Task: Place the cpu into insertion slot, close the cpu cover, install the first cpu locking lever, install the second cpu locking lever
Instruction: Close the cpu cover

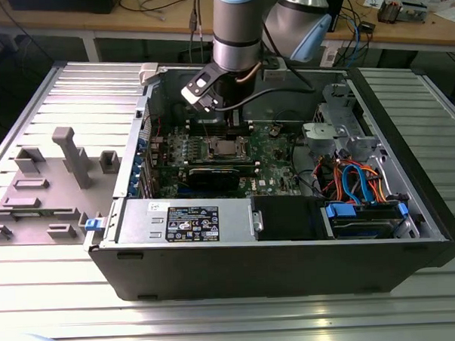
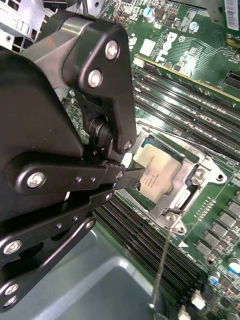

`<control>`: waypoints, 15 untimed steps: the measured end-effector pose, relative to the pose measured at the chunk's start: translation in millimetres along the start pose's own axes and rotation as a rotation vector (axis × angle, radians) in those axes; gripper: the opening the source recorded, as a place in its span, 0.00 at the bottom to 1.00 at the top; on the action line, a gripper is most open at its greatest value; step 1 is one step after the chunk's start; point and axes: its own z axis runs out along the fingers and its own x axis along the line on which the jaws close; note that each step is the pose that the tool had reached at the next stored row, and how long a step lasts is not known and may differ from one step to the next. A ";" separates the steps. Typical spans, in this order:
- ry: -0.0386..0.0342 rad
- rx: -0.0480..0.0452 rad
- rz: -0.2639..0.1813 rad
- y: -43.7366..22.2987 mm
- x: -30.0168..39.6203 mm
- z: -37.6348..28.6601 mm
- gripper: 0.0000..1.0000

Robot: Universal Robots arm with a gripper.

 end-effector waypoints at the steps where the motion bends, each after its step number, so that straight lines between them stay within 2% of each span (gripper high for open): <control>1: 0.0002 0.0001 -0.002 -1.3 0.1 0.4 0.11; 9: 0.0005 0.0000 -0.006 -10.2 0.6 4.0 0.11; 12: 0.0005 0.0001 -0.007 -17.9 1.0 7.7 0.11; 15: 0.0006 0.0001 -0.007 -21.2 1.2 10.2 0.11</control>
